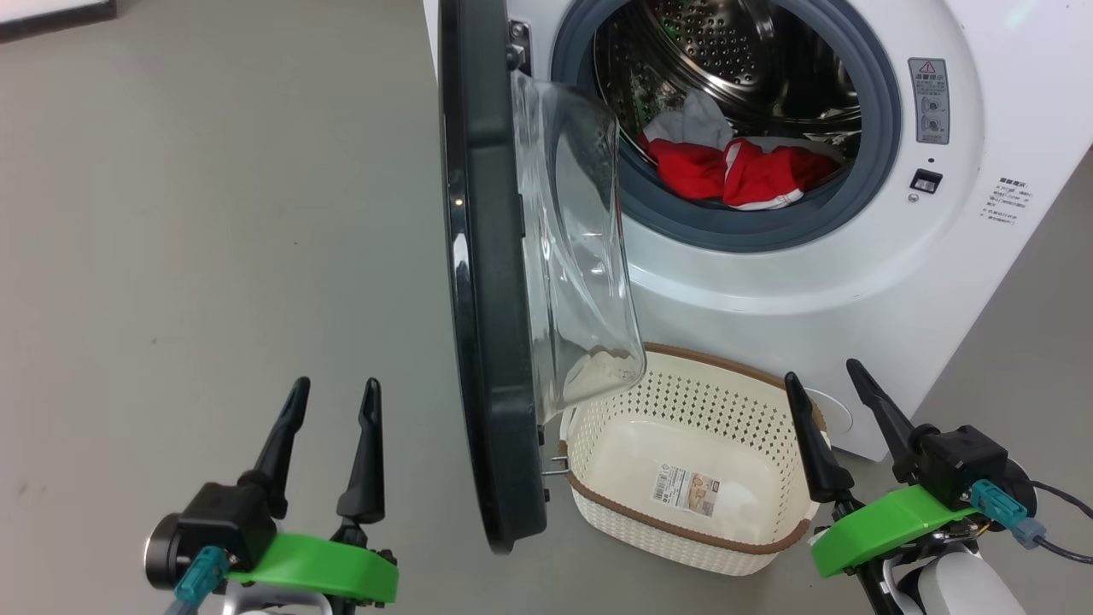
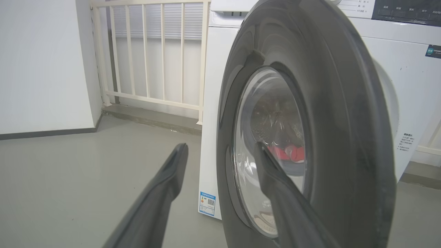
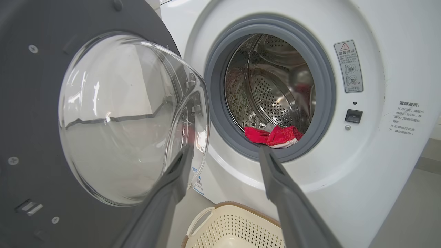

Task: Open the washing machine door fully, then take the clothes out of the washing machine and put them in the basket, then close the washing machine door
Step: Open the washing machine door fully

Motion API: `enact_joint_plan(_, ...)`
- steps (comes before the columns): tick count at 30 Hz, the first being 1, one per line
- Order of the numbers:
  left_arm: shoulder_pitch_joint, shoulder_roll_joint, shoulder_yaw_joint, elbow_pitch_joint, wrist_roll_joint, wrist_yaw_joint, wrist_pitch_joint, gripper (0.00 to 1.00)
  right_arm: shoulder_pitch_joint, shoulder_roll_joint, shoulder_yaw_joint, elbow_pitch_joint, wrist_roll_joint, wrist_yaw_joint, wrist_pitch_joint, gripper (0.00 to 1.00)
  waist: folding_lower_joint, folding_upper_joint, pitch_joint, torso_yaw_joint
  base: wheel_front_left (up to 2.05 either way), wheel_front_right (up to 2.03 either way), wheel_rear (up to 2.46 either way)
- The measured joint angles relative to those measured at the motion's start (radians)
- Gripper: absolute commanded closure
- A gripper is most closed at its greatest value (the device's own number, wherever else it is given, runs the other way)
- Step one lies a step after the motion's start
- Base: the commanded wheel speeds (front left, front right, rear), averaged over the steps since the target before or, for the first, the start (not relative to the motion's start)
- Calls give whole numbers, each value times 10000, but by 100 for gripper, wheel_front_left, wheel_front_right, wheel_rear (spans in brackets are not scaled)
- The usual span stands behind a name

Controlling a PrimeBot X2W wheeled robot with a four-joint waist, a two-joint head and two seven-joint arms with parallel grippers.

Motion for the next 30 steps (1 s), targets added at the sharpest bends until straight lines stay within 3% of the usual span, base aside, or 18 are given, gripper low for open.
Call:
enact_joint_plan(6,8,2,-59,6,6,-13,0,0,3,0,36,13,59,0,0,0,0,0,-65,-8,0,0,0)
enact_joint_plan(8,8,2,-86,-27,6,-111,0,100,4,0,50,17,128,0,0,0,0,0,-81,-15,0,0,0)
enact_joint_plan(24,-712,4,-155,-2261,2,-370,0,100,7,4,184,169,140,0,2,0,0,0,46,-158,0,0,0)
enact_joint_plan(30,-1381,6,-692,-3473,-81,-545,-12,100,4,4,293,247,142,0,2,0,0,0,113,-257,0,0,0)
